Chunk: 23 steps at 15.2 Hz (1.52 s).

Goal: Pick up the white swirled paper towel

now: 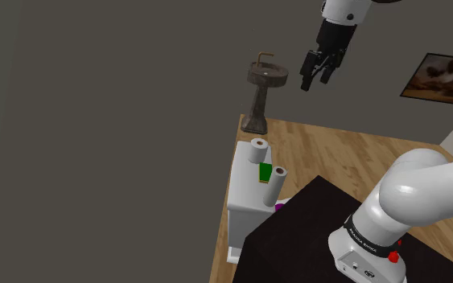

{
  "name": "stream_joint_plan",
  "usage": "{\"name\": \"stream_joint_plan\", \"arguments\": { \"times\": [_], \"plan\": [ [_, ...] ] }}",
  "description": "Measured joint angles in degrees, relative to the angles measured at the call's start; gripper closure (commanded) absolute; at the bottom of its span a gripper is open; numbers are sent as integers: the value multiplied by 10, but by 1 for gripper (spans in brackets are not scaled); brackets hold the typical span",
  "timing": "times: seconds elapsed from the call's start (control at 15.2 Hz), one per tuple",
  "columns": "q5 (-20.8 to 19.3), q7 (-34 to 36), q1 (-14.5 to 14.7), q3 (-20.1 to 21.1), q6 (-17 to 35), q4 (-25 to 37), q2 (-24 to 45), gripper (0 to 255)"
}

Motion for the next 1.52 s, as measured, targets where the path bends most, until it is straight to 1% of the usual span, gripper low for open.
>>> {"name": "stream_joint_plan", "arguments": {
  "times": [0.07, 0.2, 0.59, 0.86, 1.06, 1.25, 1.32, 1.52],
  "plan": [
    [0, 0, 0, 0, 0, 0, 0, 0],
    [-3, -11, 2, -6, 18, -24, -7, 0],
    [-13, -49, 12, -26, 125, -138, -12, 0],
    [-21, -75, 17, -41, 211, -206, 6, 0],
    [-28, -93, 20, -51, 279, -249, 32, 0],
    [-42, -120, 17, -70, 361, -282, 81, 0],
    [-45, -129, 16, -75, 379, -294, 86, 0],
    [-53, -145, 19, -85, 459, -319, 142, 0]
  ]
}}
